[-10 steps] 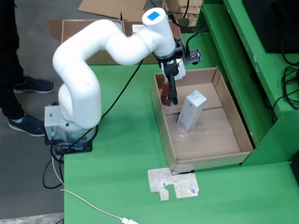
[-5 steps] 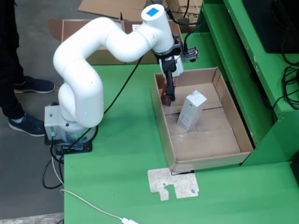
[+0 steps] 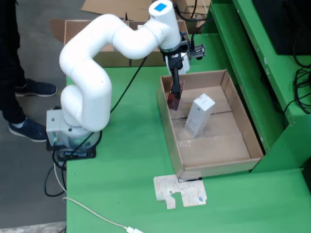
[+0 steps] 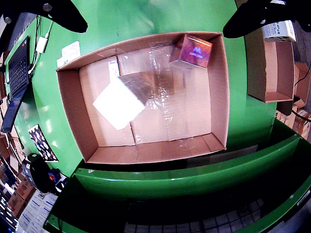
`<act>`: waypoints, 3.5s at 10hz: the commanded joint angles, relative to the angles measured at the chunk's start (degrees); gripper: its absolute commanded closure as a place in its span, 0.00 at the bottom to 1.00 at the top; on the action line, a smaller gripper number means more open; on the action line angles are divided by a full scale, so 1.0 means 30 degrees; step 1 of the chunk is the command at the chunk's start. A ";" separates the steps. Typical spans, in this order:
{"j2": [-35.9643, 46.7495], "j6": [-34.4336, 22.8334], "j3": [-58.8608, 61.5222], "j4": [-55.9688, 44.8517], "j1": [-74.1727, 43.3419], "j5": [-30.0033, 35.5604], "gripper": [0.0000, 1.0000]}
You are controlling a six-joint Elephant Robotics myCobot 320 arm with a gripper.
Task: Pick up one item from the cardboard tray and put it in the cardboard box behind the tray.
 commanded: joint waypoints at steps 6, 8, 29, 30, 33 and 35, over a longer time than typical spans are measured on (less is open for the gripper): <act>-0.1290 0.0910 0.1914 0.0107 0.1073 0.0098 0.00; -0.2011 0.1214 0.2588 -0.0067 0.1442 0.0144 0.00; -0.6185 0.1016 0.3560 0.2206 0.0597 0.1039 0.00; -0.6553 0.1030 0.3987 0.2090 0.0586 0.1068 0.00; -0.7547 0.1057 0.4817 0.2069 0.0523 0.1245 0.00; -0.7838 0.1251 0.5044 0.1999 0.0576 0.1212 0.00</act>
